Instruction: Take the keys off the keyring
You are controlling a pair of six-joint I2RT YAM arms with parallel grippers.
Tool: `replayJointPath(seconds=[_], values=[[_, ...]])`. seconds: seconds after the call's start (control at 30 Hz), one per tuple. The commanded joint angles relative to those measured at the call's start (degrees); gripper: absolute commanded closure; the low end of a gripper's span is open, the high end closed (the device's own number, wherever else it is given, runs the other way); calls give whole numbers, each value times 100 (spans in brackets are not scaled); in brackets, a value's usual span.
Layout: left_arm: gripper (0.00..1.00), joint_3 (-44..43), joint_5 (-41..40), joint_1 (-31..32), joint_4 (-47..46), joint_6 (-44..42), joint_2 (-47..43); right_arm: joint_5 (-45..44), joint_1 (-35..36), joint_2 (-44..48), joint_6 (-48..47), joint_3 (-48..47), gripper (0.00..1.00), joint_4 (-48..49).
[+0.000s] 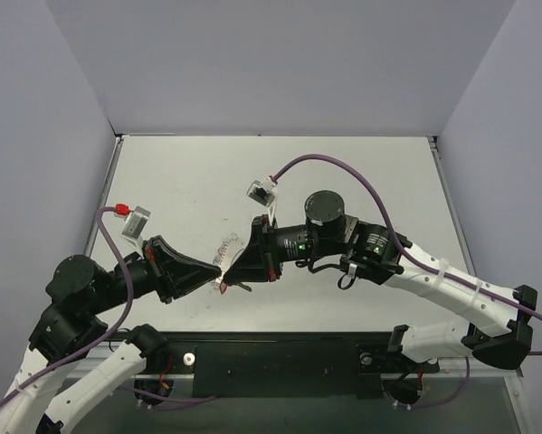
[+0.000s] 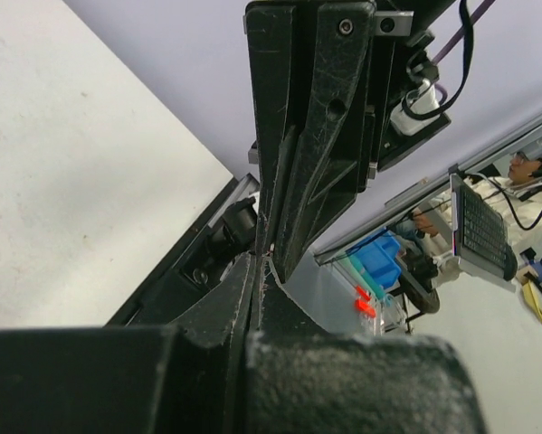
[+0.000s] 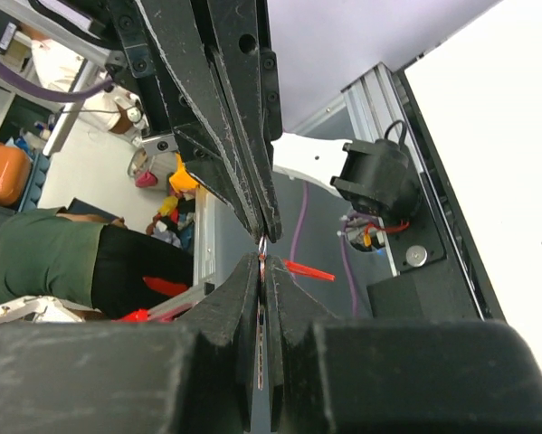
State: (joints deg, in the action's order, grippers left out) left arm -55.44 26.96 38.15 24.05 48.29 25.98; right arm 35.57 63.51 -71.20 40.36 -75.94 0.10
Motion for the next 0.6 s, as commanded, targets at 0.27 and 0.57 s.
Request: replayJointPath(seconds=[0.27,0.57], values=[[100,-265,968,-1,74,-593,337,591,153,-482,-458,-667,100,-1090],[100,-520,1636,-1,345,-1085,671,820,215,-808,-766,-1133,100,-1750]])
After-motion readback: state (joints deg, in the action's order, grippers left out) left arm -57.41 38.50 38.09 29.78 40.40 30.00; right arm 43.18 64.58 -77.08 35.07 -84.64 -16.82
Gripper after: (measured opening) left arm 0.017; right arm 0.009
